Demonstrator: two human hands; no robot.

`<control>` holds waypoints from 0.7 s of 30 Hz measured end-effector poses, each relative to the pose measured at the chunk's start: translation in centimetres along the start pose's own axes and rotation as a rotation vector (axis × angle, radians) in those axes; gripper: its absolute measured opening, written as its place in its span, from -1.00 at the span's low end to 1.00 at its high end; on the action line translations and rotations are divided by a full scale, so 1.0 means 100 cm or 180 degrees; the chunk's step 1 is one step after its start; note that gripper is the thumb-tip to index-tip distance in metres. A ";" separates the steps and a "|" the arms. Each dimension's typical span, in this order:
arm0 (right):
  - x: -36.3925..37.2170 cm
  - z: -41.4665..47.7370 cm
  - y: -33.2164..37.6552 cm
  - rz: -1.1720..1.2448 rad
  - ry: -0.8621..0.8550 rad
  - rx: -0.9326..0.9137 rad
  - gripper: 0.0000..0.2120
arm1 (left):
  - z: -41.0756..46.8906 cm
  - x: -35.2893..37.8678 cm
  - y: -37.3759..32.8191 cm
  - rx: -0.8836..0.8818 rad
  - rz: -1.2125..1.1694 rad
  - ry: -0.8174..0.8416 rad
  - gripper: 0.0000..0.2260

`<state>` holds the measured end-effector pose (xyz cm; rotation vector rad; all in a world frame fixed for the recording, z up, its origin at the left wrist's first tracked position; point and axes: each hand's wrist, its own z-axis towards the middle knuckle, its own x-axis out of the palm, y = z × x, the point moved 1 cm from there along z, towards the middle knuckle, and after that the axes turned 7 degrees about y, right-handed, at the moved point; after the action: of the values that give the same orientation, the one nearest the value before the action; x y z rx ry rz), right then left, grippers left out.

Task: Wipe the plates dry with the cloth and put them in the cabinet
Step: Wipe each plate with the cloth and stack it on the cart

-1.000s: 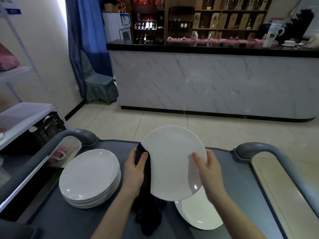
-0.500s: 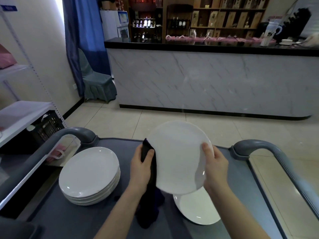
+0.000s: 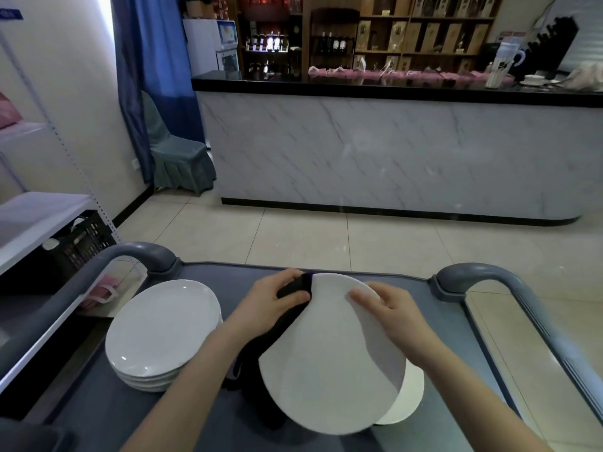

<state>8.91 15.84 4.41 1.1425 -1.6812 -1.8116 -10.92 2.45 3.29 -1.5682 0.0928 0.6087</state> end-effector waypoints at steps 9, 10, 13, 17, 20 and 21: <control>0.034 0.000 -0.010 0.1550 -0.1972 0.0169 -0.75 | -0.017 0.036 0.014 -0.0503 -0.1633 -0.1581 -0.79; 0.042 -0.001 -0.011 0.1643 -0.2131 0.0213 -0.74 | -0.017 0.041 0.016 -0.0597 -0.1702 -0.1774 -0.79; 0.046 -0.005 -0.013 0.1344 -0.1912 0.0140 -0.77 | -0.020 0.044 0.022 -0.0637 -0.1794 -0.1924 -0.81; 0.011 0.001 -0.006 0.0471 -0.0945 -0.0209 -0.94 | -0.022 0.023 0.020 -0.0180 -0.1391 -0.1524 -0.79; -0.004 0.010 0.004 -0.0170 0.0054 -0.0184 -0.93 | -0.019 0.004 0.009 0.0023 -0.0831 -0.0720 -0.77; -0.003 0.011 0.005 -0.0231 0.0338 -0.0089 -0.91 | -0.018 -0.001 0.006 0.0007 -0.0679 -0.0486 -0.77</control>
<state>8.12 16.66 4.86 1.2796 -1.5684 -1.7785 -10.65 0.70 2.71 -1.5008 -0.1865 0.5569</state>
